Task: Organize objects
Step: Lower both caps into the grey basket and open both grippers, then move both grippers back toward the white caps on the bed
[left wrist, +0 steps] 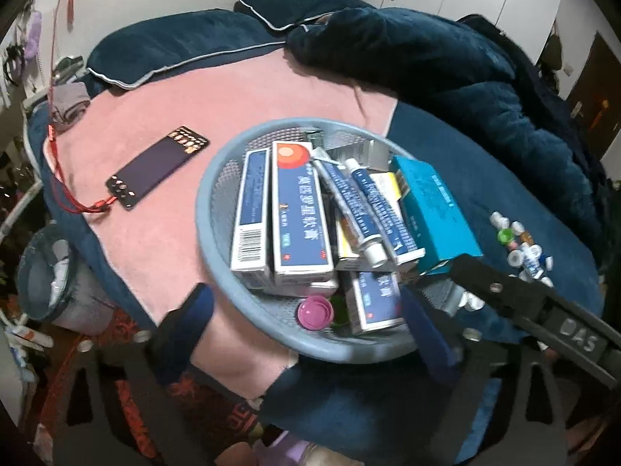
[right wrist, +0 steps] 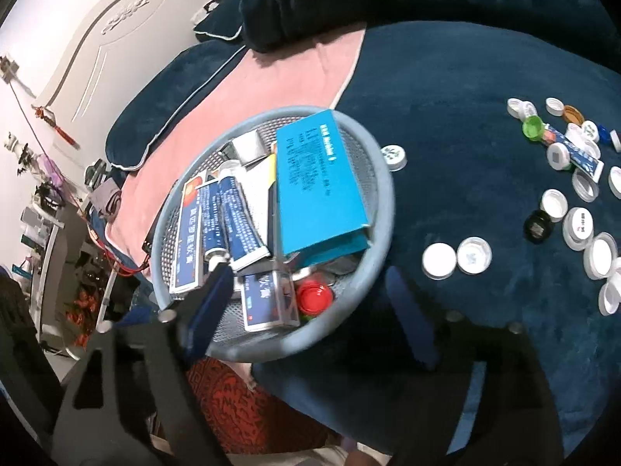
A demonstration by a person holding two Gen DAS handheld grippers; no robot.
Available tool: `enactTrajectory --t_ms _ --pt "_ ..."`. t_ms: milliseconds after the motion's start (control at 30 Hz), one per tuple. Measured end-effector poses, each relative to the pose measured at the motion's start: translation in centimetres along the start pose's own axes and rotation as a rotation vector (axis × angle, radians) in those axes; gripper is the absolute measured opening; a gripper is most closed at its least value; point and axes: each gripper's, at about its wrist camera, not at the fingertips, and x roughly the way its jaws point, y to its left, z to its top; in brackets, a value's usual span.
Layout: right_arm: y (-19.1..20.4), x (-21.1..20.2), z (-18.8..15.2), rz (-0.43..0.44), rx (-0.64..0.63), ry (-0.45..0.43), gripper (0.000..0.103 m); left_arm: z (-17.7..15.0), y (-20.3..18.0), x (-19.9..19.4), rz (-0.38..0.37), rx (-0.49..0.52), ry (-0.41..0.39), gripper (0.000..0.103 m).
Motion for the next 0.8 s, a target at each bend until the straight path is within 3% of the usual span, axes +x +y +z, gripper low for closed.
enactTrajectory --t_ms 100,267,800 --pt "-0.6 -0.2 -0.2 -0.022 0.011 0.007 0.097 -0.2 -0.4 0.0 0.05 0.025 0.006 0.102" --pt "-1.8 -0.5 -0.4 -0.065 0.019 0.008 0.103 -0.4 -0.9 -0.1 0.058 0.039 0.012 0.102" --pt "-4.3 -1.7 -1.5 -0.131 -0.009 0.004 0.103 -0.7 -3.0 -0.3 0.059 0.077 0.02 0.102"
